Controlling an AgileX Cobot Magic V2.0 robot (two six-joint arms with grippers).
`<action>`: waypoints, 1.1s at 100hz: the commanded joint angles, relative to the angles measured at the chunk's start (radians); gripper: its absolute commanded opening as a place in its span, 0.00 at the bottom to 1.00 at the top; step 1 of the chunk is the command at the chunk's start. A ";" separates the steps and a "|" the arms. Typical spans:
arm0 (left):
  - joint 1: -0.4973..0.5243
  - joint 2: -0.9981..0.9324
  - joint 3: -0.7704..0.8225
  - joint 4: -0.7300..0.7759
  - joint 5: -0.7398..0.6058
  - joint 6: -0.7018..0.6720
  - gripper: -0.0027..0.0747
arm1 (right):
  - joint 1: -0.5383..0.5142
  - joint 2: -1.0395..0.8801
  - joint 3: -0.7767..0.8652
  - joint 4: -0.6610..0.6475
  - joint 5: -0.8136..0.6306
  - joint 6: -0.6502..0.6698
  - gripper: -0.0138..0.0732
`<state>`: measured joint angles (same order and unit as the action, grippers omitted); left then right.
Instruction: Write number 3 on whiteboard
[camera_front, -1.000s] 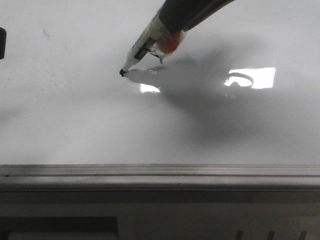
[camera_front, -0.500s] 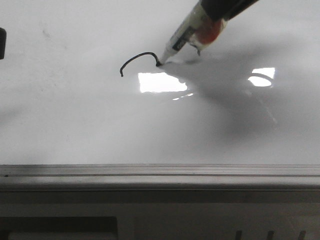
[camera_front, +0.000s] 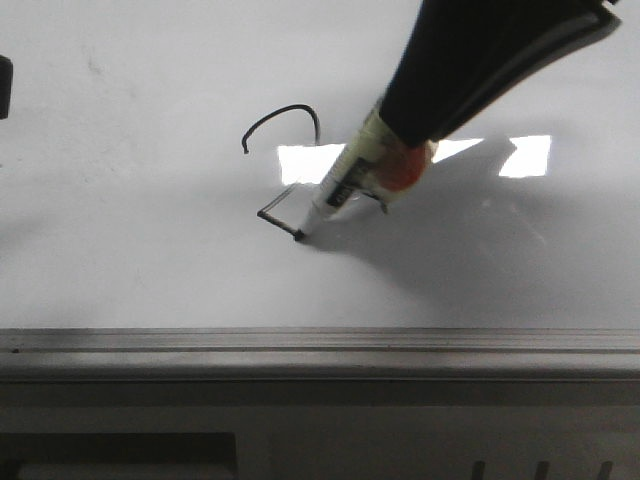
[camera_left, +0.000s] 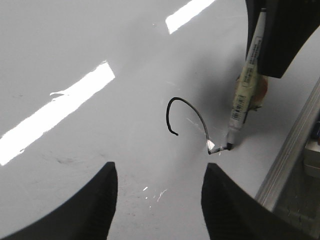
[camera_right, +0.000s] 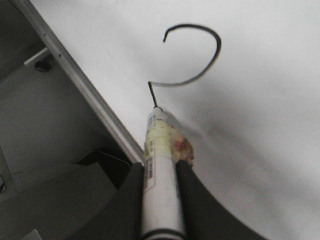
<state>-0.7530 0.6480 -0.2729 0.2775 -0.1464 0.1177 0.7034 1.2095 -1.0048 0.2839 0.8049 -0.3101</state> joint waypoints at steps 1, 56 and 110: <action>0.002 -0.002 -0.031 -0.015 -0.078 -0.008 0.50 | 0.001 -0.020 0.007 -0.007 -0.012 0.014 0.08; -0.015 0.002 -0.031 0.007 -0.065 -0.008 0.50 | 0.161 0.046 -0.049 0.024 -0.156 0.014 0.08; -0.158 0.323 -0.036 0.044 -0.295 -0.006 0.50 | 0.241 0.007 -0.053 0.024 -0.118 0.014 0.08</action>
<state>-0.9063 0.9490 -0.2729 0.3483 -0.3314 0.1177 0.9270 1.2452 -1.0238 0.2995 0.7299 -0.2961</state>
